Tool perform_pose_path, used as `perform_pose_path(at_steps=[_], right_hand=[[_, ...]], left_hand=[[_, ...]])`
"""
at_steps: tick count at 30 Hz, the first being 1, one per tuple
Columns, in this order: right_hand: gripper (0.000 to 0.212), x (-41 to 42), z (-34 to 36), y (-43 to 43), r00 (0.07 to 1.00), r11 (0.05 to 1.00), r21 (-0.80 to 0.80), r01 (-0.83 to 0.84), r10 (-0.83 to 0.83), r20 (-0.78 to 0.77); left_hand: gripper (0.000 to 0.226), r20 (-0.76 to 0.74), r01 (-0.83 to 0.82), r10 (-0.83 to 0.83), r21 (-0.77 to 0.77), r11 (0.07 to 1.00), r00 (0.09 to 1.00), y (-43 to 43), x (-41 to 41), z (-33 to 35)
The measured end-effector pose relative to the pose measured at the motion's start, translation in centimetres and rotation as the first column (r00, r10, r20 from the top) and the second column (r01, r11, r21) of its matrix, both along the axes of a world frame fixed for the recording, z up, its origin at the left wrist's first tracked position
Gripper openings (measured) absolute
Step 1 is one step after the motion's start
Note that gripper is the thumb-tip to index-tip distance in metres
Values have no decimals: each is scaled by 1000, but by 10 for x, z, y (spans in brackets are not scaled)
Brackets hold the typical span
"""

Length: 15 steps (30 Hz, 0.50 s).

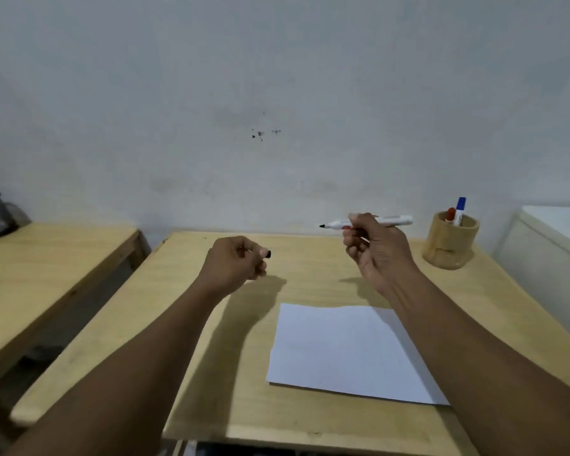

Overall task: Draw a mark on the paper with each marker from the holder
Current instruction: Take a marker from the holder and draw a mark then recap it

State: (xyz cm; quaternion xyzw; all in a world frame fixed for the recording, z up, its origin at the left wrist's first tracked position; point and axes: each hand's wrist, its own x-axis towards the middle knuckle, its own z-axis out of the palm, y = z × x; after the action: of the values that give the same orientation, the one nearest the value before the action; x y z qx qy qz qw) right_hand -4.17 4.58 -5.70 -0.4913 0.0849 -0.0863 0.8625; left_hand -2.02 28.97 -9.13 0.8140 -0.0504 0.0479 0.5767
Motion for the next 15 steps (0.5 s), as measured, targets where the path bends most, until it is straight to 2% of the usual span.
perform_pose_path(at_steps=[2,4,8,11,15], right_hand=[[21,-7,-18,18,999,987,-162,10,-18,-49],[27,-15,-40,38,999,950,-312,4,-21,-50],[17,-21,-77,59,995,884,-462,-76,37,-94],[18,-21,-90,62,989,864,-489,-120,63,-130],[17,-22,-97,65,990,793,-597,-122,58,-126]], left_hand=[[6,7,44,-49,355,934,999,11,-3,-19],[10,6,91,-110,512,854,994,9,-6,-30],[13,-25,137,-149,552,823,989,5,-2,-40],[17,-31,145,-150,506,850,988,4,-2,-47],[17,-4,91,-98,418,904,995,3,-4,-61]])
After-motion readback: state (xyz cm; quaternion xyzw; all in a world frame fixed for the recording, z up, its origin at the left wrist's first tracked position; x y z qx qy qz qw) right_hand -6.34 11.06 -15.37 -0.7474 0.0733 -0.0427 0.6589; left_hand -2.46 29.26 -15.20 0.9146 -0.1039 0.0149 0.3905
